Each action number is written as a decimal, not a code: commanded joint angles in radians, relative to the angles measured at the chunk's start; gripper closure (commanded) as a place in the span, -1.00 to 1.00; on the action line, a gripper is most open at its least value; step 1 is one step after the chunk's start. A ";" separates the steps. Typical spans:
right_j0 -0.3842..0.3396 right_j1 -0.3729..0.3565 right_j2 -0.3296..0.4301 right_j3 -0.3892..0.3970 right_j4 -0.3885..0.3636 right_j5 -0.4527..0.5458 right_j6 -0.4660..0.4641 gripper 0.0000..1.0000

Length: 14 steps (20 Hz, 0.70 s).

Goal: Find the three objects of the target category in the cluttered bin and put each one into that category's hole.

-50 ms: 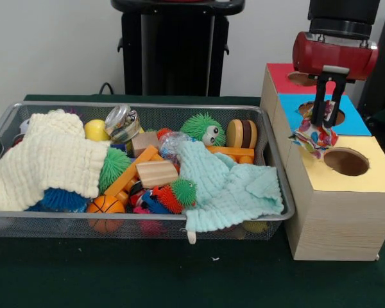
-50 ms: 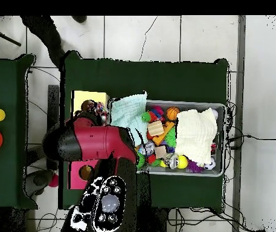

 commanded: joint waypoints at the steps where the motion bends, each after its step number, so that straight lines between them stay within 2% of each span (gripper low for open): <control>1: 0.000 0.054 -0.016 -0.013 0.053 0.047 0.232 1.00; 9: 0.010 0.063 -0.023 -0.019 0.073 0.043 0.219 1.00; 14: 0.023 0.098 -0.031 -0.023 0.091 -0.002 0.229 1.00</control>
